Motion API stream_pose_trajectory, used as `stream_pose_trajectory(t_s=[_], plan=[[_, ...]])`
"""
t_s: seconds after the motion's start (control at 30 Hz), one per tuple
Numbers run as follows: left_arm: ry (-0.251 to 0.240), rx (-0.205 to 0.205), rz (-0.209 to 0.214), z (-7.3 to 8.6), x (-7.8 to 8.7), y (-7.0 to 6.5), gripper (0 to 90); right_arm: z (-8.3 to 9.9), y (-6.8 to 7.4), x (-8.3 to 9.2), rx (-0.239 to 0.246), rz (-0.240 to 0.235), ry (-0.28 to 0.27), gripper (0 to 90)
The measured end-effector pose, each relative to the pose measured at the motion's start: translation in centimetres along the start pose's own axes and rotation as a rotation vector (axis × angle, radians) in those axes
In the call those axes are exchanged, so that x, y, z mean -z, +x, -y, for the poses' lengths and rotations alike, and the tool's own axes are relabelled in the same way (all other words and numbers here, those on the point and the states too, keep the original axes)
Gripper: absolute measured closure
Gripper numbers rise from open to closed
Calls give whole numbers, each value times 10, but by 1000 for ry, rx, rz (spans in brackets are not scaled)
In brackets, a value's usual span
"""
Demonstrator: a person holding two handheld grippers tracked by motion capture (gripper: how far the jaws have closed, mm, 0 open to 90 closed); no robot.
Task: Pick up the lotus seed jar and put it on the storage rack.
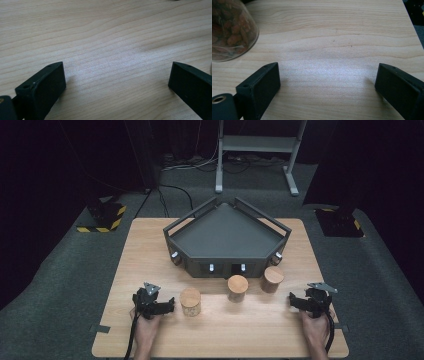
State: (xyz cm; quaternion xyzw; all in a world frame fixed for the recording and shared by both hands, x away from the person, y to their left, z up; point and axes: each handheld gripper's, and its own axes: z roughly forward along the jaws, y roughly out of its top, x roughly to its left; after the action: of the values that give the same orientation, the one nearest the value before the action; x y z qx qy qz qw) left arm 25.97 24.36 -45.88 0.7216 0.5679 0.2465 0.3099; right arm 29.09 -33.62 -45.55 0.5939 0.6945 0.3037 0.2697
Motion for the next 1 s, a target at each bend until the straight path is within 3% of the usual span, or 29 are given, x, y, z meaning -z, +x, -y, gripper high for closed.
stream_pose_trajectory(t_s=[0.27, 0.43, 0.63, 1.0], plan=[[20, -25, 31, -3, 2, 7, 7, 0, 0, 0, 0, 0, 0, 56], [21, -33, 74, -2, 8, 13, 2, 0, 0, 0, 0, 0, 0, 56], [-11, -57, 166, 10, 22, 21, 6, 0, 0, 0, 0, 0, 0, 56], [-18, -126, 248, 16, 34, 15, 7, 0, 0, 0, 0, 0, 0, 56]])
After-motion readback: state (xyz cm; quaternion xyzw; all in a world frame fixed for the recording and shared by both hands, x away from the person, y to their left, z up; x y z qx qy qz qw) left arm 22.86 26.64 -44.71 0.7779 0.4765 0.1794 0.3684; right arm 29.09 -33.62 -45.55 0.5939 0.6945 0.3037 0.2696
